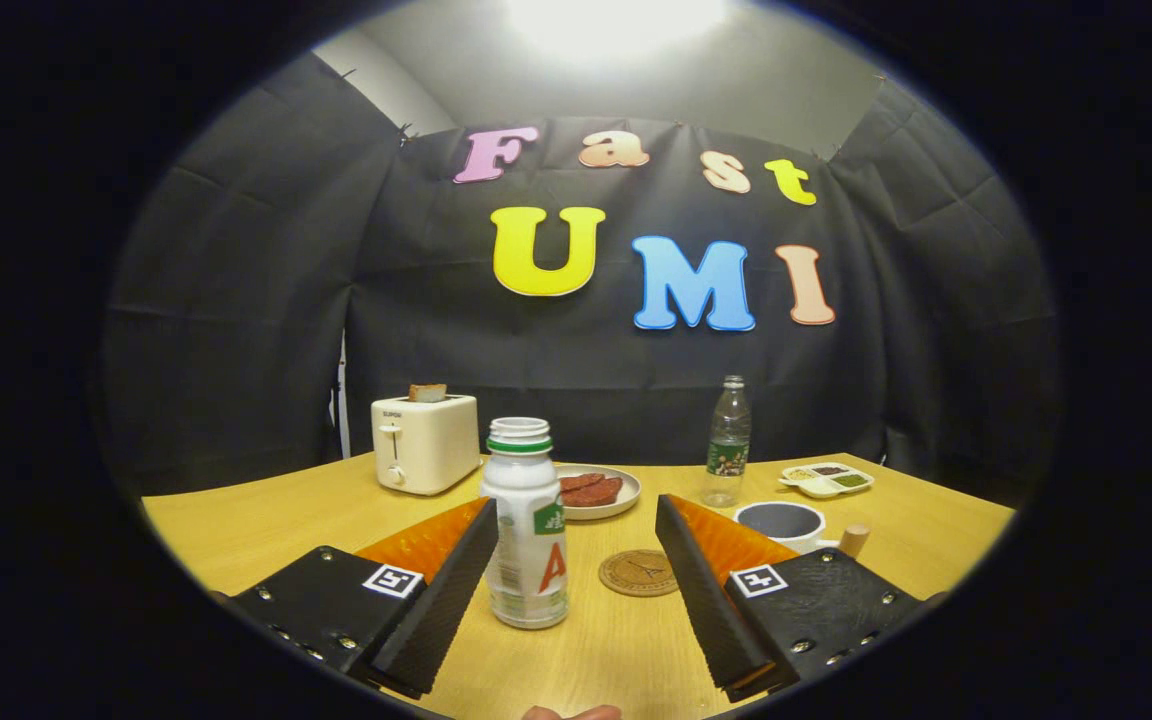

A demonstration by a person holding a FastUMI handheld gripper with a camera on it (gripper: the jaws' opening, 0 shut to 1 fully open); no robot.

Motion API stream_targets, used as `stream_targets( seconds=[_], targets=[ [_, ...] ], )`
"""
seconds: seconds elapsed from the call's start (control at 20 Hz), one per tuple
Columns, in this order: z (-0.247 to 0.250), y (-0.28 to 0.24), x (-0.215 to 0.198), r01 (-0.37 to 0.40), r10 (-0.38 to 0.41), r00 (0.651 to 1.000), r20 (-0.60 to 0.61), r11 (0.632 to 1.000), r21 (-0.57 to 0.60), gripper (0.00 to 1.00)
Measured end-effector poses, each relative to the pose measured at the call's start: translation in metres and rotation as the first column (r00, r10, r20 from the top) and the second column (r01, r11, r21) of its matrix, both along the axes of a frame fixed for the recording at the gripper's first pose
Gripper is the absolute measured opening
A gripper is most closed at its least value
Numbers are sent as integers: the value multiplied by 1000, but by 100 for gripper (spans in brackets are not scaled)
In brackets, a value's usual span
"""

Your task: Take the bottle from table, then pour the juice into the cup, finally place the bottle on the coaster

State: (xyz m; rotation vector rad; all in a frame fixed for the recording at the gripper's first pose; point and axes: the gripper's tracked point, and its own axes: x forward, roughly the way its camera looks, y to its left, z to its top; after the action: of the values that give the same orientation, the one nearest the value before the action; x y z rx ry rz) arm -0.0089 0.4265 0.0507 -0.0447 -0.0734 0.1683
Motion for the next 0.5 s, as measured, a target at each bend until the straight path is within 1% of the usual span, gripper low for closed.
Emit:
stream_targets(
  seconds=[0.2,0.45,0.5],
  targets=[
    [-9,20,23,-27,27,1000,-5,999,-34,96],
    [-29,42,46,-100,95,993,-74,994,-54,96],
    [-29,41,49,-100,96,993,-74,993,-65,96]
  ],
)
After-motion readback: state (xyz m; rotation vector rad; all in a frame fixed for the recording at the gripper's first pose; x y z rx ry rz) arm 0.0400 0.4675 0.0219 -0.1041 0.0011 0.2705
